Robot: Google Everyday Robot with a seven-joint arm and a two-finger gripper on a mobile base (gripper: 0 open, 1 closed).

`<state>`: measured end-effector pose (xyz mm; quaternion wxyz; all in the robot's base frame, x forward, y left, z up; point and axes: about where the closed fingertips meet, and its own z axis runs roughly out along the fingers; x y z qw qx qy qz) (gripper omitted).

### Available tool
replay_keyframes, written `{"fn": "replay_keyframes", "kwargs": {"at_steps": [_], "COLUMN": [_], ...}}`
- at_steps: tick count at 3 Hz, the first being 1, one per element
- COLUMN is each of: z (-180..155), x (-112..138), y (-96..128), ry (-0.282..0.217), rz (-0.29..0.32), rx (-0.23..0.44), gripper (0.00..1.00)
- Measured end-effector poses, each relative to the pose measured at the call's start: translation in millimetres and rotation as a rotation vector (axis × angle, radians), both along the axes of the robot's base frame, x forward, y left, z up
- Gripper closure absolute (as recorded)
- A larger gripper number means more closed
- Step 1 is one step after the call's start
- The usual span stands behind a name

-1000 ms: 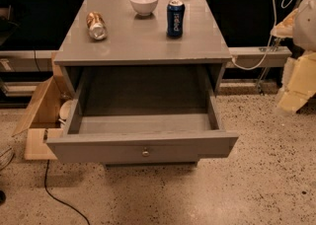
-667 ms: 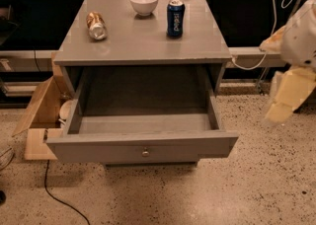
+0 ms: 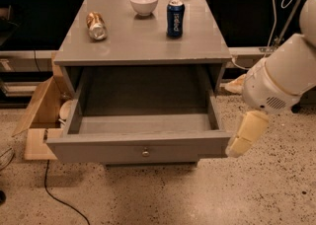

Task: Close top drawer

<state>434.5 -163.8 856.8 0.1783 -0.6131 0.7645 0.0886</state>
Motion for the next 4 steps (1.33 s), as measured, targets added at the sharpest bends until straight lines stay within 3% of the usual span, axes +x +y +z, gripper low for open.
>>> {"fn": "replay_keyframes", "kwargs": {"at_steps": [1,2,3,4], "z": [-6,-28,-77,-133], "x": [-1,-5,-13,-16], "y": [2,5,9,18], "ry": [0.007,0.021,0.041,0.067], "rz": [0.001,0.042,0.108,0.161], "rx": [0.003,0.008,0.033,0.045], "gripper": [0.00,0.00,0.14,0.38]}}
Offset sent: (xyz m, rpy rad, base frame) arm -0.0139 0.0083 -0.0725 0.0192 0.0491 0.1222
